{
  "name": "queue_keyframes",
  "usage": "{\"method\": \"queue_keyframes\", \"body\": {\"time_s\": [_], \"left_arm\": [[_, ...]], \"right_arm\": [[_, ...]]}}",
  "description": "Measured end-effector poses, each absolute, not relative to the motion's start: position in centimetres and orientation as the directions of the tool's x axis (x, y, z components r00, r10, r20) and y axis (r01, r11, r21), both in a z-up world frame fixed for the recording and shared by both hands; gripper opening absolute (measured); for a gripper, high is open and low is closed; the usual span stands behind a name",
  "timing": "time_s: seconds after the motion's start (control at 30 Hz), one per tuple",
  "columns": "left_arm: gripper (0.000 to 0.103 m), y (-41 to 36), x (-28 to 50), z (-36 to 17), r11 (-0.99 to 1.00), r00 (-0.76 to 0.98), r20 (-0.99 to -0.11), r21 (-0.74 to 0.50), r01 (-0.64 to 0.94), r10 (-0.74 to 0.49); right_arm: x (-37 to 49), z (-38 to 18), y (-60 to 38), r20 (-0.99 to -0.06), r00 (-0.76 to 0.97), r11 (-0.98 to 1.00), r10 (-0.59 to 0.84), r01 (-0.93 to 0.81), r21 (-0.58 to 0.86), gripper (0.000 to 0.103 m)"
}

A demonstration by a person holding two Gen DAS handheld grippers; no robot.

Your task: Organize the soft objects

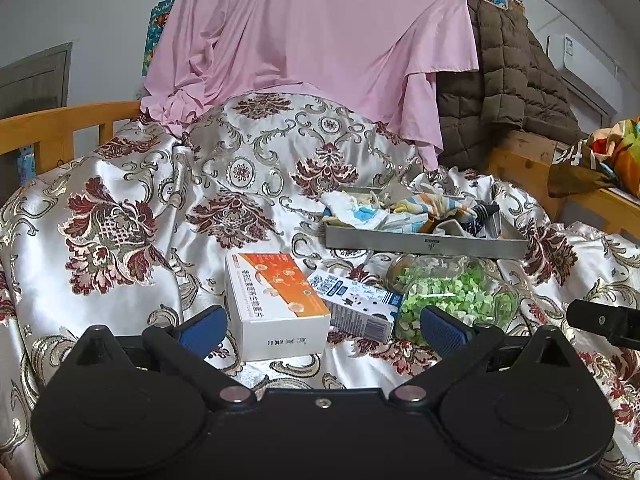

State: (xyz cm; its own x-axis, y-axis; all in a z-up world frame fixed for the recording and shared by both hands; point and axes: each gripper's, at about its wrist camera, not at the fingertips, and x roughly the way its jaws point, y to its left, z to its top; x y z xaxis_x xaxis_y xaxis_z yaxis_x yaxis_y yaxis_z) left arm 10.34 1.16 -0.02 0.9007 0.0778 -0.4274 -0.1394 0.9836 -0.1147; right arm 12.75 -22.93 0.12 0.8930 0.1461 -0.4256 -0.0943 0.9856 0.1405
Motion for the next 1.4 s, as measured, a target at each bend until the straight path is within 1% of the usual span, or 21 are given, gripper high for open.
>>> {"method": "queue_keyframes", "body": {"time_s": [0.5, 1.4], "left_arm": [[0.102, 0.5, 11.1, -1.6, 0.987, 0.879, -0.471, -0.089, -0.134, 0.077], [0.102, 0.6, 11.2, -1.5, 0.987, 0.88, -0.469, -0.086, -0.136, 0.08]], "right_arm": [[13.3, -1.7, -22.6, -0.467, 0.868, 0.982, 0.166, -0.103, 0.158, 0.103], [13.9, -2.5, -22.0, -0.479, 0.864, 0.986, 0.157, -0.107, 0.13, 0.103]]}}
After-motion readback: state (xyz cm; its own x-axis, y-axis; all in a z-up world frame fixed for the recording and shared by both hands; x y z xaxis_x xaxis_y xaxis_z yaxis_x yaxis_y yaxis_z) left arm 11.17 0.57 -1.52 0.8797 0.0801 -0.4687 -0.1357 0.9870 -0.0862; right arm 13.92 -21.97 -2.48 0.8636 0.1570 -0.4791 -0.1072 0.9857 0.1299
